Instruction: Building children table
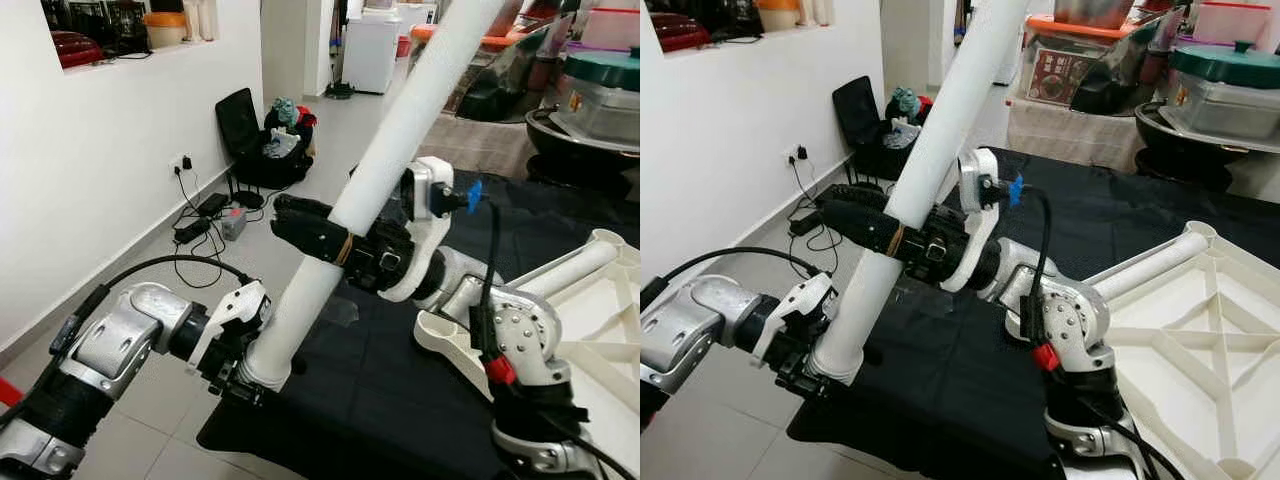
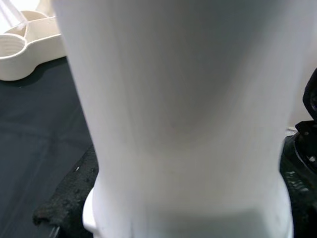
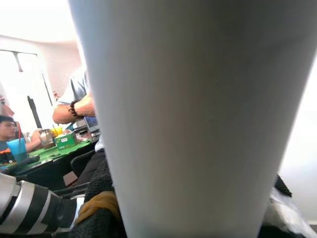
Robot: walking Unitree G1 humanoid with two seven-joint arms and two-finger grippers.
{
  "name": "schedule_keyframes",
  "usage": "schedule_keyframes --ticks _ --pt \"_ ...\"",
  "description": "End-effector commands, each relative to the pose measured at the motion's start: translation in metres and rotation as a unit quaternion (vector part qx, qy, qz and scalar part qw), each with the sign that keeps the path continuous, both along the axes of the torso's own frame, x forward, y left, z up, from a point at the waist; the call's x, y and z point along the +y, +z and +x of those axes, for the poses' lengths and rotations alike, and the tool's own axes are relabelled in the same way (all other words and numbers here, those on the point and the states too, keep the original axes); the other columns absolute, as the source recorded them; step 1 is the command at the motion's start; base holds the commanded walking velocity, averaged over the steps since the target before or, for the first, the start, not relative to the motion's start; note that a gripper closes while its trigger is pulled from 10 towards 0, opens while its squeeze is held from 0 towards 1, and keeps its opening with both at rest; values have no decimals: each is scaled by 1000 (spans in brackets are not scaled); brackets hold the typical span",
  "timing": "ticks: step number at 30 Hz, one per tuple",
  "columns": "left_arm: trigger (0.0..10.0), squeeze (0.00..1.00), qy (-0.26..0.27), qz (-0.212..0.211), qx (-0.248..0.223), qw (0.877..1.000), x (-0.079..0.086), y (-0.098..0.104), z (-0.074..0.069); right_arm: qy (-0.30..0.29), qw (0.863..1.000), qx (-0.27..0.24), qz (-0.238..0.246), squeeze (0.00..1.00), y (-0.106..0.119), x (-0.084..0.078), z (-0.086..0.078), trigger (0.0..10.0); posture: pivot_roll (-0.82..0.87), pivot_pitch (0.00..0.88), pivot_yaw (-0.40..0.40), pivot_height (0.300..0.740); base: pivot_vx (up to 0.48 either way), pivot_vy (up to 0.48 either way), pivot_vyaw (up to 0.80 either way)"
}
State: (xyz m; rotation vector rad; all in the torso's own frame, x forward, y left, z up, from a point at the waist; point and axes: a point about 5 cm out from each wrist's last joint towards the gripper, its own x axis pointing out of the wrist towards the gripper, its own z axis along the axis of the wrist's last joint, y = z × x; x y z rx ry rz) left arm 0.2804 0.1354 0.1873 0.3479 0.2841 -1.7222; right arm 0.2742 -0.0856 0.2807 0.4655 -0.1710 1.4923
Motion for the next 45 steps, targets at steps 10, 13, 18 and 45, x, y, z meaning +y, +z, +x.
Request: schedule_keyframes --ticks 10,13,18,45 --pt "10000 0 -5 -12 -40 999 -3 4 3 45 999 1 3 0 -1 5 -9 0 74 0 -29 740 0 0 0" --pt "10000 1000 0 -29 -37 999 -2 8 6 36 999 -1 4 0 0 4 -7 0 76 0 -32 740 0 0 0" --pt "10000 1000 -1 -32 -31 999 2 13 5 28 1000 -5 0 0 -1 3 -5 0 75 0 -31 740 0 0 0" --pt "10000 0 360 -105 -161 913 53 20 37 -540 833 16 -120 0 -7 -118 100 0 99 0 -51 740 0 0 0"
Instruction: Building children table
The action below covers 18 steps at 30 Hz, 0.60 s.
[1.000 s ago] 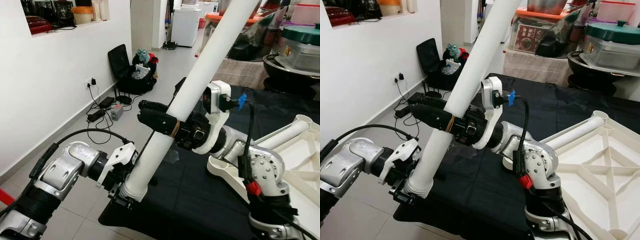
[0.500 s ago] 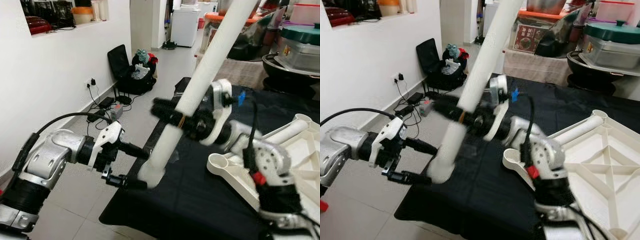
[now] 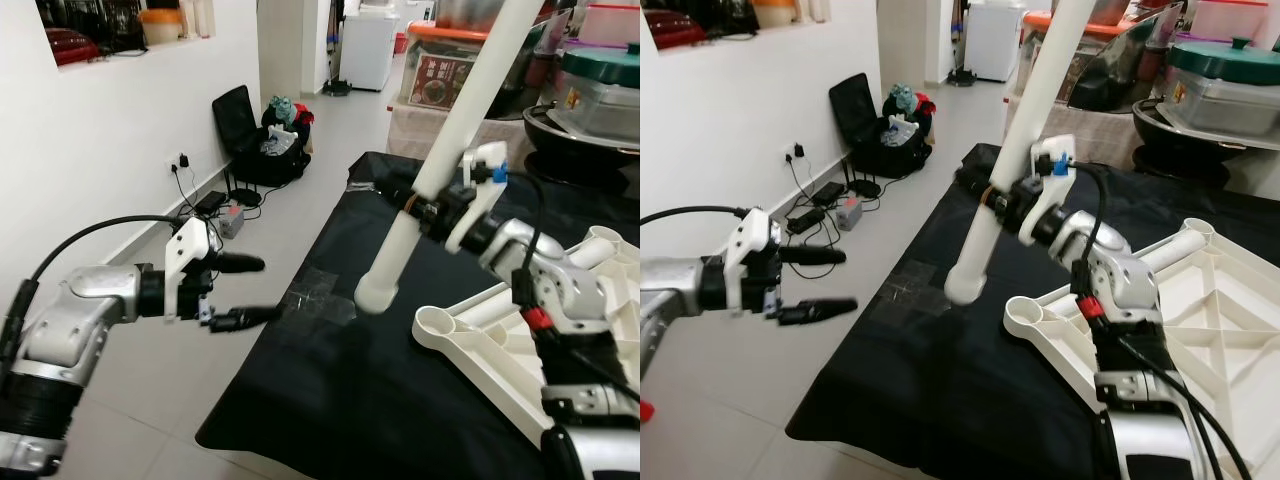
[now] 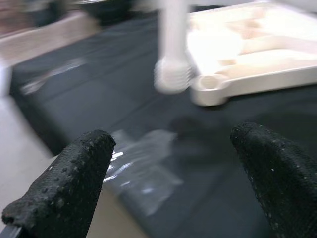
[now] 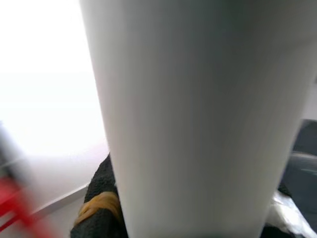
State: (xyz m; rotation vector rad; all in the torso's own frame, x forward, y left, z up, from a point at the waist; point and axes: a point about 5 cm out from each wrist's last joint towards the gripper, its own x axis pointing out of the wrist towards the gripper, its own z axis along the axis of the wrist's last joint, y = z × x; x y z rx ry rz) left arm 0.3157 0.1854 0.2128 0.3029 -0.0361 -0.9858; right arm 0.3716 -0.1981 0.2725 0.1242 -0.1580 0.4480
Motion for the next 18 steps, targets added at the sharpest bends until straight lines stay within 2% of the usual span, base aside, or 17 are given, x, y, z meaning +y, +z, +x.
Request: schedule_keyframes --ticks 1,6,7,10,12,15,16,17,18 --pt "10000 0 40 -2 -1 999 3 -9 1 -65 998 -3 3 0 0 -9 6 0 100 0 -51 740 0 0 0" --pt "10000 0 53 -15 1 998 -2 -15 -2 -92 995 2 -25 0 -8 -11 6 0 101 0 -49 740 0 0 0" --pt "10000 0 64 -20 2 998 -3 -18 -2 -106 993 4 -46 0 -13 -14 6 0 100 0 -49 740 0 0 0" --pt "10000 0 72 -23 4 997 -4 -21 -3 -122 990 9 -65 0 -19 -19 5 0 99 0 -48 740 0 0 0" --pt "10000 0 91 -25 4 996 -4 -27 -2 -166 978 8 -122 0 -30 -37 2 0 97 0 -47 740 0 0 0" --pt "10000 0 91 -25 4 996 -4 -27 -2 -166 978 8 -122 0 -30 -37 2 0 97 0 -47 740 0 0 0" --pt "10000 0 101 -27 3 995 -3 -29 -1 -188 972 5 -141 0 -34 -47 -1 0 93 0 -44 740 0 0 0" --pt "10000 0 101 -27 3 995 -3 -29 -1 -188 972 5 -141 0 -34 -47 -1 0 93 0 -44 740 0 0 0" --pt "10000 0 108 -28 2 994 -3 -31 -1 -202 968 4 -149 0 -36 -55 -4 0 89 0 -42 740 0 0 0"
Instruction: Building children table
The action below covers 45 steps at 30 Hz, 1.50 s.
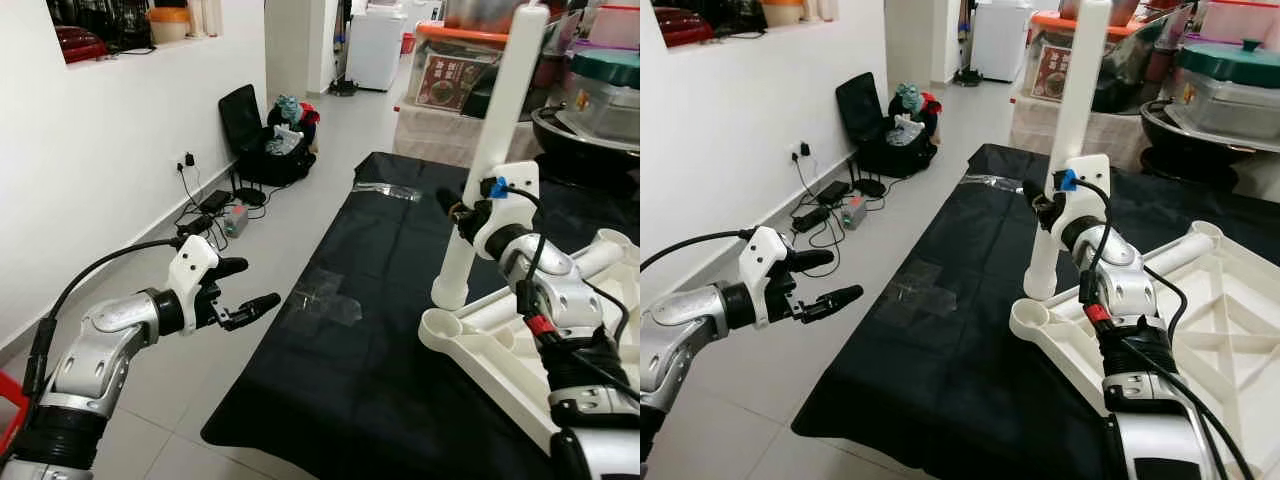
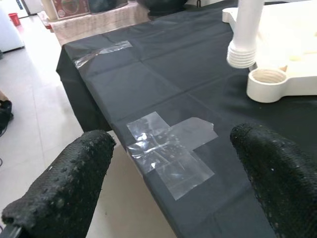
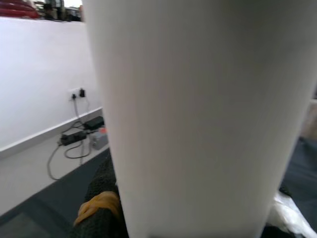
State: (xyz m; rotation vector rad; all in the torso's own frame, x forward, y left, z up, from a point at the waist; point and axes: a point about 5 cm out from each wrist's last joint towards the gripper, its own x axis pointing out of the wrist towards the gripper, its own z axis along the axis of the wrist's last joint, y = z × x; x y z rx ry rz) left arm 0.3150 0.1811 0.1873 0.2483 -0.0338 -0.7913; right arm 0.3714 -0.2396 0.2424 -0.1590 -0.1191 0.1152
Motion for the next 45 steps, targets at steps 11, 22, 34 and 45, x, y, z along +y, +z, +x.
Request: schedule_keyframes --ticks 11,22,34,45 --pt "10000 0 25 -8 3 1000 -1 -9 2 -54 998 -16 -5 0 -1 -22 -11 0 78 0 -35 740 0 0 0" --pt "10000 0 36 -17 7 999 -1 -12 1 -1 999 -40 14 0 11 -2 -17 0 76 0 -45 740 0 0 0" --pt "10000 0 47 -21 11 999 3 -14 2 61 997 -6 -45 0 -2 5 -38 0 63 0 -43 740 0 0 0" --pt "10000 0 50 -22 13 998 3 -15 5 87 995 15 -36 0 -14 19 -50 0 57 0 -41 740 0 0 0"
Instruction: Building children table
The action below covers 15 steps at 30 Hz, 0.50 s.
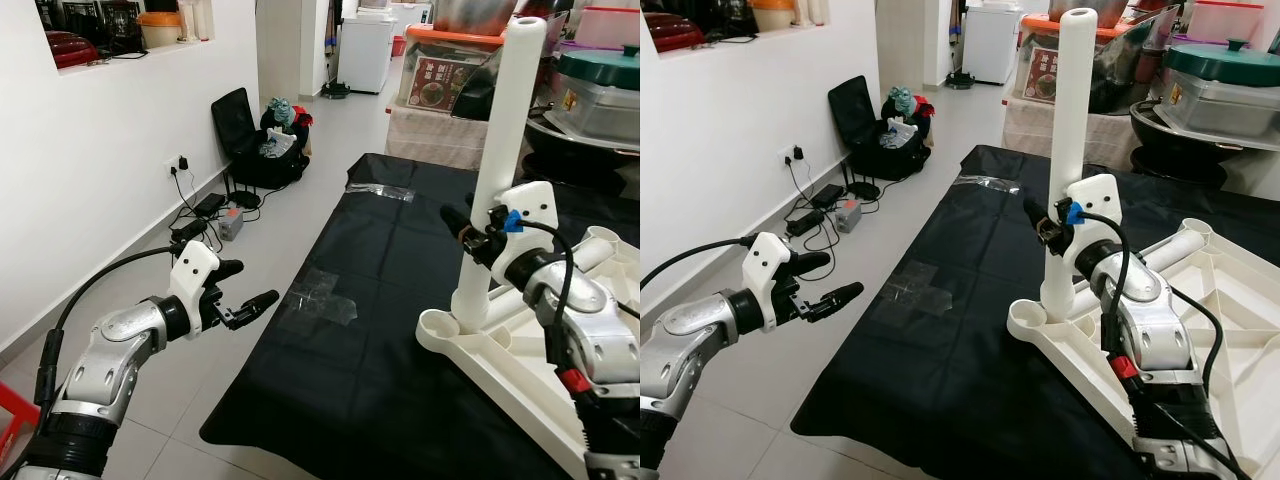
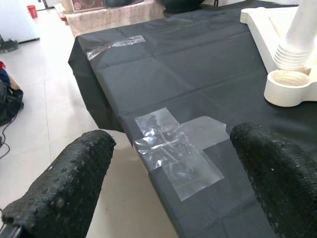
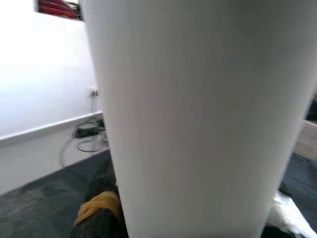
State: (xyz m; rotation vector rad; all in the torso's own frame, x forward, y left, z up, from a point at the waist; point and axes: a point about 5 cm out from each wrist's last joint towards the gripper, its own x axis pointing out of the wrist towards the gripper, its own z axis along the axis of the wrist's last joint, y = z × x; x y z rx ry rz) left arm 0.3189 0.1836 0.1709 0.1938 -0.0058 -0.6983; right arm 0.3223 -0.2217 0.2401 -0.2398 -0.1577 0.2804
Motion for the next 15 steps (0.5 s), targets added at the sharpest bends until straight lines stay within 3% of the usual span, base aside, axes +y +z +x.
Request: schedule_keyframes --ticks 1,8,15 --pt "10000 0 3 0 -4 1000 1 1 2 11 999 34 9 0 -15 6 -2 0 55 0 -40 740 0 0 0" --pt "10000 0 5 -1 -2 1000 1 -1 4 29 999 42 14 0 -20 18 -7 0 53 0 -40 740 0 0 0" --pt "10000 0 6 0 -1 1000 2 -2 5 30 998 50 11 0 -24 18 -8 0 54 0 -42 740 0 0 0"
